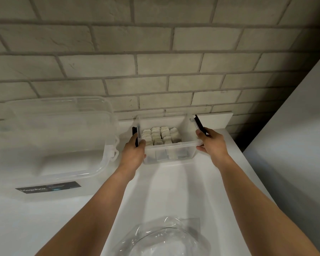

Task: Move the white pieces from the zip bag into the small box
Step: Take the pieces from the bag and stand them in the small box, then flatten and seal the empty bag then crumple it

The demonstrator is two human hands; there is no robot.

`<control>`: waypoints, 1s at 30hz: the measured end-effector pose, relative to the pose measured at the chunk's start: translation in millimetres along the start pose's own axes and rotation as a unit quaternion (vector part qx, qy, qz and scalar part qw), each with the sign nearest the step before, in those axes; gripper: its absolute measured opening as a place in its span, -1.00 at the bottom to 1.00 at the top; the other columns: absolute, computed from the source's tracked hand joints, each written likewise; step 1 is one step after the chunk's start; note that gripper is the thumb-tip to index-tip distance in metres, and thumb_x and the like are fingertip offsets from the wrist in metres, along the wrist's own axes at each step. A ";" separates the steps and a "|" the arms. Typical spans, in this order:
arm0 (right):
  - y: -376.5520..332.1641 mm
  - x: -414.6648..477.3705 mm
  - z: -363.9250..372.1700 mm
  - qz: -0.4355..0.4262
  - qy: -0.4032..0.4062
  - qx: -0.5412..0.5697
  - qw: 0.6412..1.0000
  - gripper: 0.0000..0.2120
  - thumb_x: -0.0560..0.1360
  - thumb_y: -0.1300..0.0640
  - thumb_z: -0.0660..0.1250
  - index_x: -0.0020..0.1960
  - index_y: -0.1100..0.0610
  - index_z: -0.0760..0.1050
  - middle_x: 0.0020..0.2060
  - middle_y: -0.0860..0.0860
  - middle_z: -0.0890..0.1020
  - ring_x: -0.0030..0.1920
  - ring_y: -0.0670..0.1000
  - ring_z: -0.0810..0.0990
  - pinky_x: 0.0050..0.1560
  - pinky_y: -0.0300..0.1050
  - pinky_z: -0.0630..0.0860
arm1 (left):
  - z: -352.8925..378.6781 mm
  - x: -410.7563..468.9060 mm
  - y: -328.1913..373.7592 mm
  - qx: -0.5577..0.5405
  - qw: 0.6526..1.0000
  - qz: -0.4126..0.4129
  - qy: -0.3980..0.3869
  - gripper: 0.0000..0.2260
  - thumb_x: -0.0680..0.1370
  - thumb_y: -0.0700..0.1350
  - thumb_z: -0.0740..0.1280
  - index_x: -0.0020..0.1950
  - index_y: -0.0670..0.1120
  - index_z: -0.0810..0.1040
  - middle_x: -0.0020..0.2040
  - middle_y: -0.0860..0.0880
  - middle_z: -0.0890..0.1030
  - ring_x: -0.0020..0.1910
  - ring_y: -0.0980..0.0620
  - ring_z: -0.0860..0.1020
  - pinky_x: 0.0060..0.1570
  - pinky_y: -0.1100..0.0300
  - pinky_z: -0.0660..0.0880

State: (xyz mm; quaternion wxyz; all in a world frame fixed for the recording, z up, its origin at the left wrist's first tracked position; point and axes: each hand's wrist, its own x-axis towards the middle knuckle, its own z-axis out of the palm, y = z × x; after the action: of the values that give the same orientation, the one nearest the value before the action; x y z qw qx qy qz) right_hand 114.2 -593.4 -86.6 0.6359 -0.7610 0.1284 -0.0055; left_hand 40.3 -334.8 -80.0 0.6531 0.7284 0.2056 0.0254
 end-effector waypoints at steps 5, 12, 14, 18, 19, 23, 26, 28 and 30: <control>-1.1 -7.4 -5.7 0.024 -0.021 -0.014 0.999 -0.46 0.57 -0.17 0.41 0.47 0.02 0.45 0.20 0.07 0.61 0.09 0.13 0.67 0.07 0.01 0.70 | -8.3 -13.0 -10.3 0.035 0.999 -0.006 -0.040 -0.34 0.41 0.42 0.21 0.46 0.53 0.00 0.63 0.26 0.09 0.61 0.05 0.17 0.46 -0.15 0.37; 19.4 -108.5 -32.3 0.024 -0.012 -0.015 1.000 -0.70 0.58 -0.04 0.43 0.29 0.00 0.61 0.13 0.06 0.66 -0.05 0.01 0.69 -0.06 -0.10 0.68 | -32.7 -117.1 -26.0 0.138 0.980 0.043 -0.135 -0.61 0.62 0.07 0.37 0.44 0.24 0.43 0.38 0.25 0.45 0.37 0.23 0.48 0.21 0.27 0.43; 33.8 -150.9 -35.1 0.021 -0.036 -0.037 0.998 -0.80 0.56 0.02 0.46 0.19 -0.03 0.66 0.05 0.04 0.70 -0.11 0.02 0.70 -0.02 -0.04 0.70 | -47.7 -137.3 -36.3 0.185 0.972 0.058 -0.131 -0.69 0.59 0.00 0.41 0.33 0.19 0.54 0.27 0.24 0.54 0.23 0.24 0.55 0.13 0.31 0.49; 63.6 -234.7 -36.4 -0.025 -0.041 -0.146 0.988 -0.90 0.56 0.09 0.45 0.05 -0.06 0.70 -0.07 -0.21 0.72 -0.17 -0.14 0.64 -0.09 -0.25 0.56 | -71.4 -171.0 -57.6 0.286 0.948 0.090 -0.105 -0.87 0.54 -0.04 0.45 0.07 0.14 0.64 -0.04 0.13 0.65 -0.11 0.20 0.61 -0.04 0.28 0.52; 71.8 -255.9 -36.5 -0.052 -0.034 -0.180 0.982 -0.89 0.56 0.13 0.45 0.02 -0.04 0.70 -0.08 -0.23 0.70 -0.17 -0.15 0.63 -0.14 -0.34 0.51 | -75.9 -181.6 -63.3 0.298 0.944 0.096 -0.107 -0.91 0.54 -0.05 0.45 0.01 0.13 0.64 -0.10 0.11 0.64 -0.17 0.20 0.61 -0.09 0.29 0.51; 96.2 -314.2 -33.3 -0.158 0.020 -0.303 0.940 -0.81 0.55 0.10 0.45 0.15 -0.04 0.67 0.07 -0.15 0.61 0.03 -0.07 0.59 0.01 -0.24 0.48 | -84.1 -212.6 -88.6 0.349 0.927 0.113 -0.077 -0.90 0.52 0.09 0.46 -0.07 0.13 0.58 -0.12 0.13 0.58 -0.18 0.18 0.57 -0.12 0.22 0.48; 102.4 -329.8 -34.1 -0.054 -0.036 -0.280 0.958 -0.51 0.56 -0.12 0.42 0.45 -0.09 0.45 0.26 -0.21 0.50 0.25 -0.13 0.45 0.22 -0.24 0.36 | -90.0 -222.0 -94.9 0.274 0.957 -0.008 -0.095 -0.64 0.48 0.35 0.38 0.08 0.13 0.56 0.09 0.15 0.57 0.05 0.16 0.58 0.07 0.14 0.50; 106.9 -330.8 -34.5 -0.014 -0.067 -0.246 0.967 -0.58 0.58 -0.05 0.42 0.41 -0.07 0.50 0.18 -0.19 0.60 0.18 -0.15 0.57 0.13 -0.34 0.42 | -98.0 -226.1 -93.5 0.235 0.955 -0.088 -0.160 -0.54 0.46 0.39 0.38 0.22 0.16 0.53 0.19 0.15 0.53 0.16 0.14 0.56 0.13 0.15 0.45; 112.6 -329.8 -34.5 -0.060 -0.049 -0.280 0.957 -0.80 0.59 0.10 0.41 0.22 0.00 0.64 0.06 -0.11 0.68 0.05 -0.13 0.64 0.05 -0.32 0.51 | -105.9 -229.5 -97.9 0.306 0.926 -0.071 -0.207 -0.55 0.45 0.27 0.48 0.26 0.17 0.51 0.17 0.14 0.50 0.18 0.12 0.54 0.12 0.17 0.43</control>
State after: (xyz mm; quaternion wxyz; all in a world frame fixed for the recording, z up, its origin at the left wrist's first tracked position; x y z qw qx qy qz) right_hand -231.8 -577.7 -138.0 0.4013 -0.9143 0.0471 0.0298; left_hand -227.9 -305.3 -105.6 0.4263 0.8655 0.1149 -0.2366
